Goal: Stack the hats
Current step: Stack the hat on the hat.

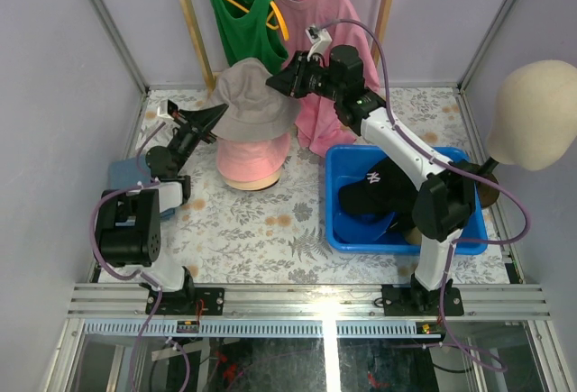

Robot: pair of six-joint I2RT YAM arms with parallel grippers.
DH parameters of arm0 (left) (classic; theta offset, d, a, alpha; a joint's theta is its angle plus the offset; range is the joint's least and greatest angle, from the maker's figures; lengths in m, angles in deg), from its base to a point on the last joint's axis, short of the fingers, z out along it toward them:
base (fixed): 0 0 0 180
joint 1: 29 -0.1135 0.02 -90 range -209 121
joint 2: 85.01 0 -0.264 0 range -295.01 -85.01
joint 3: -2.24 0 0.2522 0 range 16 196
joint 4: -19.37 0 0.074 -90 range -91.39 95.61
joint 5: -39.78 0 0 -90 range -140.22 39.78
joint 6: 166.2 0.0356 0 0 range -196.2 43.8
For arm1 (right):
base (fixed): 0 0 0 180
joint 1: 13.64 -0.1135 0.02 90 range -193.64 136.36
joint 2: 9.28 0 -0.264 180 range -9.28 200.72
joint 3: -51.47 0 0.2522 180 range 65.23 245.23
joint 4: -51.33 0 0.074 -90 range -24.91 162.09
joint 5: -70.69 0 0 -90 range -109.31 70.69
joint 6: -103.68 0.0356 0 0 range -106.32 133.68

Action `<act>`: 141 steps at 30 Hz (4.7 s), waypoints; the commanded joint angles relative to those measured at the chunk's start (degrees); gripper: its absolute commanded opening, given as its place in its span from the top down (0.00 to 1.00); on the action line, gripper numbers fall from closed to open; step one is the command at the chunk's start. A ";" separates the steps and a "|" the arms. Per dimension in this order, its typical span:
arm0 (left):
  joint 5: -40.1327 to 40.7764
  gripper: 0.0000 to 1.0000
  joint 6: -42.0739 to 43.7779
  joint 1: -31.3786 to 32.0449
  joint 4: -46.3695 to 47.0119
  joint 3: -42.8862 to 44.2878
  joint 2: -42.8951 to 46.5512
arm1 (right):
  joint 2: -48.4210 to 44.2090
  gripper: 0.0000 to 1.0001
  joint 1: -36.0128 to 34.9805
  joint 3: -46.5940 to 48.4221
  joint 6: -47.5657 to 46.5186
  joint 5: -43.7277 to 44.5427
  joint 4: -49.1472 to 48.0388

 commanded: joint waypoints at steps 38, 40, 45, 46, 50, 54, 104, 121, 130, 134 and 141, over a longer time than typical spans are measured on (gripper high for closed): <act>-6.01 0.93 9.35 -8.32 5.63 -17.99 0.38 | 0.62 0.39 0.54 -0.37 5.43 -5.59 -2.47; -6.15 0.90 9.27 -8.38 5.65 -17.93 -0.43 | 0.63 0.39 0.69 -0.82 5.97 -5.49 -3.10; -6.69 0.74 9.42 -8.45 5.65 -17.90 -2.21 | 0.76 0.39 1.07 -1.44 6.39 -4.53 -3.30; -6.85 0.71 9.43 -8.44 5.65 -17.86 -2.51 | 0.86 0.38 1.09 -1.58 6.55 -4.44 -3.18; -7.03 0.50 9.43 -8.46 5.74 -18.47 -3.50 | 1.20 0.38 1.33 -2.35 6.48 -3.80 -2.57; -6.95 0.37 9.43 -8.50 5.66 -19.21 -3.61 | 0.95 0.38 1.35 -3.41 5.65 -2.26 -1.66; -1.00 0.14 9.03 -15.56 4.94 -14.17 -7.54 | 5.05 0.35 5.87 -13.15 14.62 -3.55 -8.80; -1.58 0.35 9.79 -14.38 5.39 -9.45 -12.87 | 10.32 0.35 6.48 -12.68 23.03 -7.92 -18.24; -1.17 0.53 10.16 -13.05 5.47 -8.50 -14.08 | 12.56 0.37 6.81 -12.16 27.27 -10.91 -21.66; -1.04 0.61 10.58 -12.90 5.48 -8.70 -14.34 | 13.32 0.46 6.97 -12.37 28.95 -11.64 -23.51; 0.02 0.74 11.02 -12.90 5.48 -9.54 -14.43 | 13.08 0.77 7.39 -13.20 29.99 -11.47 -24.97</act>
